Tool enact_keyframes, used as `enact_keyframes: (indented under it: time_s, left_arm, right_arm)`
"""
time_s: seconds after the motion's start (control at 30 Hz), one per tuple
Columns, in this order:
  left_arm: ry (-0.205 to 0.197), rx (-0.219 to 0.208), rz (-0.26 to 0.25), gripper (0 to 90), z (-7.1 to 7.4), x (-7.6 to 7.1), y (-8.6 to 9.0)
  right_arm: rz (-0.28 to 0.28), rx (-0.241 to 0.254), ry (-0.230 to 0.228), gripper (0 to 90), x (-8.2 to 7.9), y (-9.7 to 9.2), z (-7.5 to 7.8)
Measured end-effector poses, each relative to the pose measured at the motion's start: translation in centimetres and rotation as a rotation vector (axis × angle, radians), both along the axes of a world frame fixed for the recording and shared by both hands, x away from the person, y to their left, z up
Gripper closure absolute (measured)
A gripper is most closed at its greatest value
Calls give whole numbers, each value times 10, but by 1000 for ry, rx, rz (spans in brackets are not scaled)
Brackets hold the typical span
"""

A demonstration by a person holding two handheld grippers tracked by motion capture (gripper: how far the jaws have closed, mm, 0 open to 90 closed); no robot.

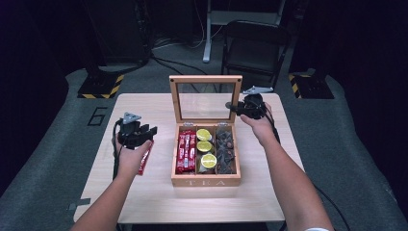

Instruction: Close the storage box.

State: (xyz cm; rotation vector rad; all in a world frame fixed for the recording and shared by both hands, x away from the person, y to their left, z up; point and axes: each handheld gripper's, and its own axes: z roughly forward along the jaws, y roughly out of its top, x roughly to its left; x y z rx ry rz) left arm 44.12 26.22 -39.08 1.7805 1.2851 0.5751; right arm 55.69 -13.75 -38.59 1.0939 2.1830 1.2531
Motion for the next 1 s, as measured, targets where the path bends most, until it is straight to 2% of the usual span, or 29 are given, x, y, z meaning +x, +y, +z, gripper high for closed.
enact_keyframes:
  time_s: [0.17, 0.33, 0.5, 1.0]
  left_arm:
    - [-12, 2, -32, 590, 13, 2, -10]
    - [-30, 22, -69, 586, 27, 6, -20]
    - [-56, 11, -83, 580, 39, 9, -30]
    - [-134, 35, -129, 561, 69, 15, -55]
  right_arm:
    - [14, -17, -8, 638, -4, 0, 1]
    - [15, -2, -23, 632, -9, -1, -1]
    - [22, 8, -37, 627, -13, -3, -3]
    - [58, 14, -58, 607, -26, -7, -7]
